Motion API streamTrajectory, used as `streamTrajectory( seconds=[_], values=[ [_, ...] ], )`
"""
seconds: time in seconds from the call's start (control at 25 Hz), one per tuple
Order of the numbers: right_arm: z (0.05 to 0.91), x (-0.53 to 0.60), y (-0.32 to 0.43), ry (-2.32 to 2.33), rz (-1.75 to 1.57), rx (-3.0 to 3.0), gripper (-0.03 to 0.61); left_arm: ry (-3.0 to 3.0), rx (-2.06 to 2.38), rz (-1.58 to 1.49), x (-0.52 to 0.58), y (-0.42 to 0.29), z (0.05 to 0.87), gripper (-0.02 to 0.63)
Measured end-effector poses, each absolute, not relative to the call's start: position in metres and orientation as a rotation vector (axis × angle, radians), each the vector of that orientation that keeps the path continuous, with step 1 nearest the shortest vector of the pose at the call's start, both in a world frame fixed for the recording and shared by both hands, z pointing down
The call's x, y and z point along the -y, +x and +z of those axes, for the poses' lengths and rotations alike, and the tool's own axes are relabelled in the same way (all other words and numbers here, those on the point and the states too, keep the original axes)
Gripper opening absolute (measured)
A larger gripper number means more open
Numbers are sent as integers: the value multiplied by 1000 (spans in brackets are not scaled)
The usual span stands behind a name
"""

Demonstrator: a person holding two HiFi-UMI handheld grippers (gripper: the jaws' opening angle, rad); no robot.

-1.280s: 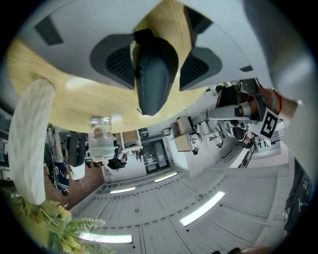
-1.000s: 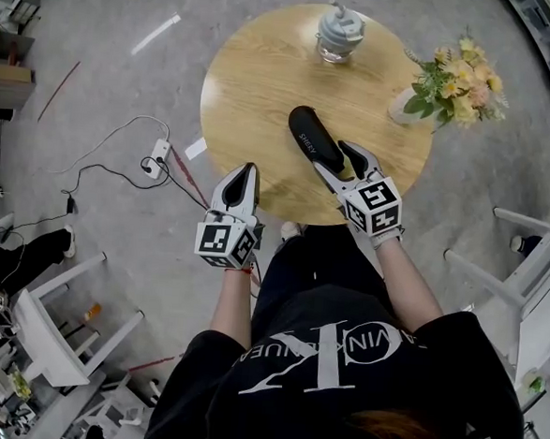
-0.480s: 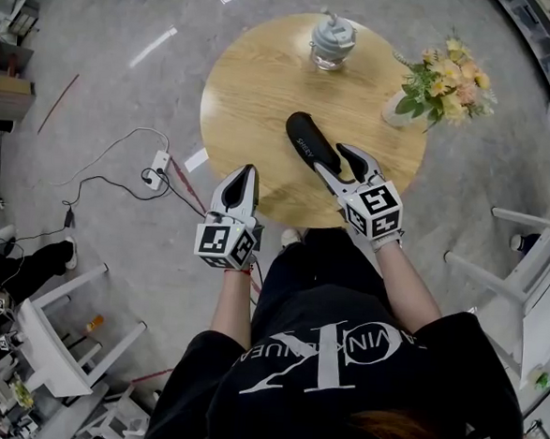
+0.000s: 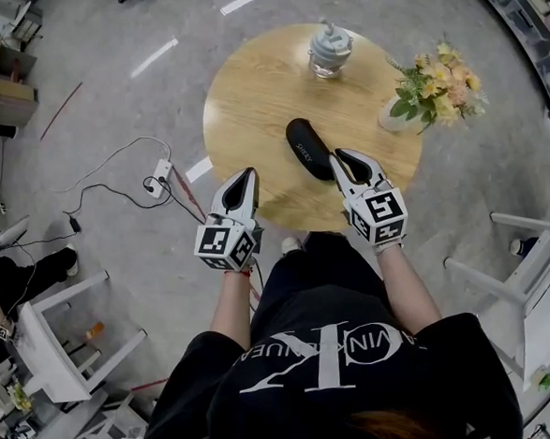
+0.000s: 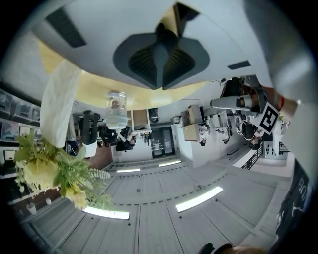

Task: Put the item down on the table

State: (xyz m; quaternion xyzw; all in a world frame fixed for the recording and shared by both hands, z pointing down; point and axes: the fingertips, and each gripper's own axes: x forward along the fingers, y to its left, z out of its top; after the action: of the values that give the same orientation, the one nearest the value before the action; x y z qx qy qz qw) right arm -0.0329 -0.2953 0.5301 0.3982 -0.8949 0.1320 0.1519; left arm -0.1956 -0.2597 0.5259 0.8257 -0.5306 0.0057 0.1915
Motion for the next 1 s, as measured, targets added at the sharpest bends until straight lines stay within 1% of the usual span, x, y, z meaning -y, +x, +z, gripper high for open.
streamTrajectory(
  seconds=[0.36,1.0],
  values=[
    [499,304,-24,1183,295,2601,20,2342,1543,-41,268,-204,499,11],
    [450,316,-23,1225,186,2669,15,2426,1615,-104,284,-214,450,12]
  ],
)
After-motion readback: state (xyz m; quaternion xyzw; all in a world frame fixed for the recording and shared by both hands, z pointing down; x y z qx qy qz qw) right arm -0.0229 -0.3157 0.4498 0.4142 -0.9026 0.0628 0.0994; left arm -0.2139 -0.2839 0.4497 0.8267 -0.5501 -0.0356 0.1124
